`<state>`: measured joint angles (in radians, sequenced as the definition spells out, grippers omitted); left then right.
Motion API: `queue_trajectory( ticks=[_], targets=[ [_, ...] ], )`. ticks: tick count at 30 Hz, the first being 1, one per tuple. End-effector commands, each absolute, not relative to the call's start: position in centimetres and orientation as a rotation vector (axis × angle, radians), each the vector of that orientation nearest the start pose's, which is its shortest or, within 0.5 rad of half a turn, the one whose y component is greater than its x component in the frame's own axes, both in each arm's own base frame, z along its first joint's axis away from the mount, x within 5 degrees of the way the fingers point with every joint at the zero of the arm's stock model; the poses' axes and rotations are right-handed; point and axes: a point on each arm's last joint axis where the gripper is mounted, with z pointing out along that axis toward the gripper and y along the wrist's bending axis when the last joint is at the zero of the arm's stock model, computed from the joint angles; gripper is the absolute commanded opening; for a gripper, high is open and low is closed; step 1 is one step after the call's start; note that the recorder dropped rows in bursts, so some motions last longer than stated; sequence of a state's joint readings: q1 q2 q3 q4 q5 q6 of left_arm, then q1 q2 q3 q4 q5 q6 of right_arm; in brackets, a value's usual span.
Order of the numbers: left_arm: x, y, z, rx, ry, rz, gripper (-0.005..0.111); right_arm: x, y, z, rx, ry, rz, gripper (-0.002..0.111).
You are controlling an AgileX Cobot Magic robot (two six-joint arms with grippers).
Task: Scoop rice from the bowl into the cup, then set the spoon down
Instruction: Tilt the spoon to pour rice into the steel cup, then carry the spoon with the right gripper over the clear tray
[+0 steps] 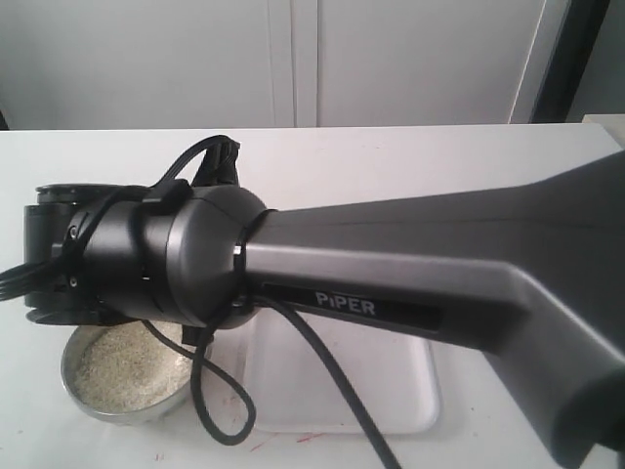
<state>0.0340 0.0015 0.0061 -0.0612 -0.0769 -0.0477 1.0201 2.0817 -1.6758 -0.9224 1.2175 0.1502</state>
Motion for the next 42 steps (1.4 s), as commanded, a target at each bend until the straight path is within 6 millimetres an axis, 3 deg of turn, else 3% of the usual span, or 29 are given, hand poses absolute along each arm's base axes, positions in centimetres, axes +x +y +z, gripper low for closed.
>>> queue_trajectory(
  ticks=[1, 26, 33, 42],
  targets=[
    [5.5, 0.2, 22.0, -0.111, 1.399, -0.062, 0.014, 27.7, 33.5, 23.8, -1.393, 2.016, -0.937, 0.0],
    [5.5, 0.2, 22.0, -0.111, 1.399, -0.062, 0.014, 27.6, 33.7, 23.8, -1.36, 2.022, -0.928, 0.0],
    [5.5, 0.2, 22.0, -0.111, 1.399, -0.062, 0.014, 28.4, 31.8, 23.5, -1.239, 2.307, -0.719, 0.0],
    [5.5, 0.2, 22.0, -0.111, 1.399, -0.062, 0.014, 28.4, 30.0, 27.6, -1.076, 2.391, -0.427, 0.0]
  ],
)
